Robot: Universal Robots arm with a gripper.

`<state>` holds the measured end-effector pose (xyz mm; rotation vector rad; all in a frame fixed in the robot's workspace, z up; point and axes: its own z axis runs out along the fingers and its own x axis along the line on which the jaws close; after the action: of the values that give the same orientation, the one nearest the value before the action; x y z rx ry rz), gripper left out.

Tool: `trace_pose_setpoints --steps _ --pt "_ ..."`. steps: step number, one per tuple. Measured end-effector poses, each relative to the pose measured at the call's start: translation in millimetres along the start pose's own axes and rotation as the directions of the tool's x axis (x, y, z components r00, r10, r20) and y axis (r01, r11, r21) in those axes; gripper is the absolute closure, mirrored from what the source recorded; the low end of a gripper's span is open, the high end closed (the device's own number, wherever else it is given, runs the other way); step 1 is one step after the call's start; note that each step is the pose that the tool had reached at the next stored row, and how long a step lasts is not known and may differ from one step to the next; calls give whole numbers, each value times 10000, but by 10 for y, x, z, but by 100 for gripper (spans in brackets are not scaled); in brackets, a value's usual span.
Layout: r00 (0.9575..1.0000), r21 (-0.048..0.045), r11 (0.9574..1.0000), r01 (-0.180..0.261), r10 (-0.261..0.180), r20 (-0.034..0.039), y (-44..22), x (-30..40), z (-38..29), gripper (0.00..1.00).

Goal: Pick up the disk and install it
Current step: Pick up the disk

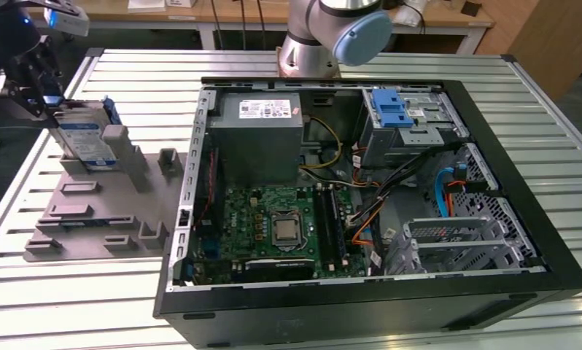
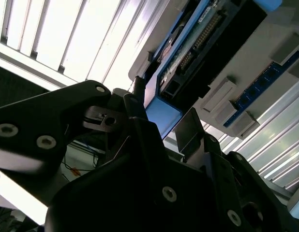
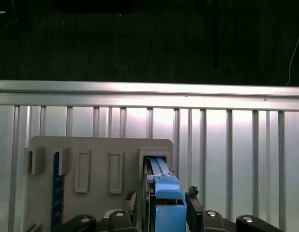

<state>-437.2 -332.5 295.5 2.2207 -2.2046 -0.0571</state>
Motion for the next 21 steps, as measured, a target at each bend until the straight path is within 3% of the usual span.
trace_pose_setpoints --steps 10,21 --pt "10000 11 10000 1 -1 0 0 -2 27 48" --pt "10000 99 10000 2 -2 0 1 -2 59 48"
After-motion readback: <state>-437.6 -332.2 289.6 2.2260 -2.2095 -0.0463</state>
